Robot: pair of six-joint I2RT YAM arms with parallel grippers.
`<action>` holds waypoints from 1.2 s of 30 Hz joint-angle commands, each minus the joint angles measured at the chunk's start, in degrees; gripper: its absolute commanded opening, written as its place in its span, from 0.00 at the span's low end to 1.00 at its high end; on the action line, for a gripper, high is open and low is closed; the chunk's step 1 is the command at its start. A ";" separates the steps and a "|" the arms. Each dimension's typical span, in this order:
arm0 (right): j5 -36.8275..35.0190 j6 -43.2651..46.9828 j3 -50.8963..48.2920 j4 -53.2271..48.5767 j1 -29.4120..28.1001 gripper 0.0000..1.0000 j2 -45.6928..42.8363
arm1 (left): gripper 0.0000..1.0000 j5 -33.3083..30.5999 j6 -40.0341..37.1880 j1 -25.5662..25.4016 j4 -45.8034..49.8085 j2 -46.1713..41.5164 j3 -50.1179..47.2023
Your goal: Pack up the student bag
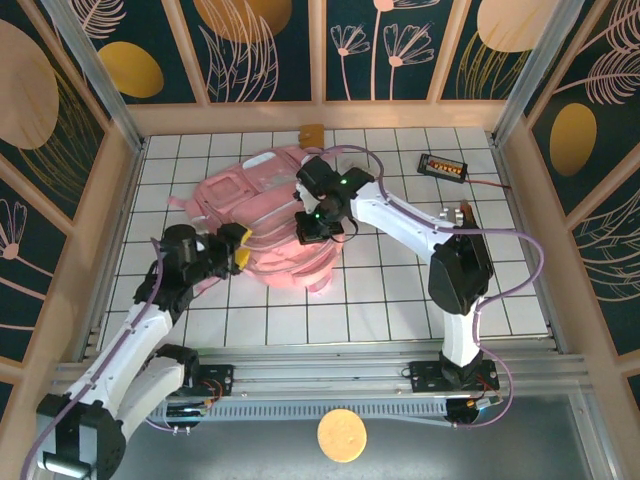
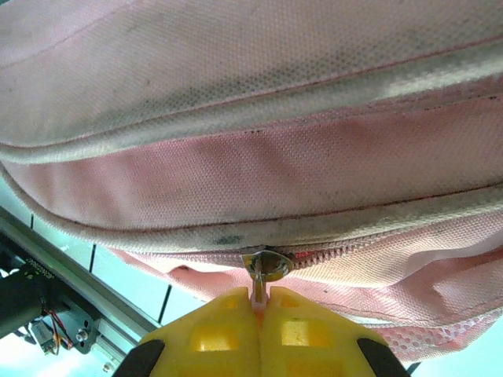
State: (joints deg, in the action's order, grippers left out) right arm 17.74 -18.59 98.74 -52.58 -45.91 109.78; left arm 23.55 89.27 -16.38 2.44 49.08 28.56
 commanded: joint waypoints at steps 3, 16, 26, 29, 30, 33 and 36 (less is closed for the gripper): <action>2.30 -0.74 2.42 -0.51 -1.93 0.00 0.35 | 0.53 -5.54 9.24 -6.75 -9.43 5.29 -0.43; 2.65 -1.63 2.38 1.42 -3.26 0.00 -0.15 | 0.30 -8.38 14.08 -10.69 -16.66 14.09 -1.92; -3.95 2.31 -2.29 -2.72 -1.69 0.00 -1.62 | 0.00 -6.85 1.18 -8.22 -7.17 11.52 -0.35; -5.69 4.43 -7.57 -2.81 2.37 0.00 -3.52 | 0.00 -3.95 -2.01 -4.04 -3.69 7.35 -1.75; -5.90 5.07 -8.80 -2.72 3.89 0.00 -3.71 | 0.00 -2.89 -2.69 -2.98 -3.10 6.27 -2.35; -9.08 7.32 -10.36 -1.44 8.31 0.00 -3.83 | 0.00 0.89 -4.78 -1.08 -2.44 4.83 -3.16; -11.74 10.76 -7.52 1.07 12.18 0.00 -1.27 | 0.00 3.29 -9.56 -1.02 0.20 6.58 -0.93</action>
State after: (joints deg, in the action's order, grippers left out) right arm 14.57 -11.84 89.73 -49.52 -37.60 108.29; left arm 24.99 86.54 -18.52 -0.93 55.55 25.80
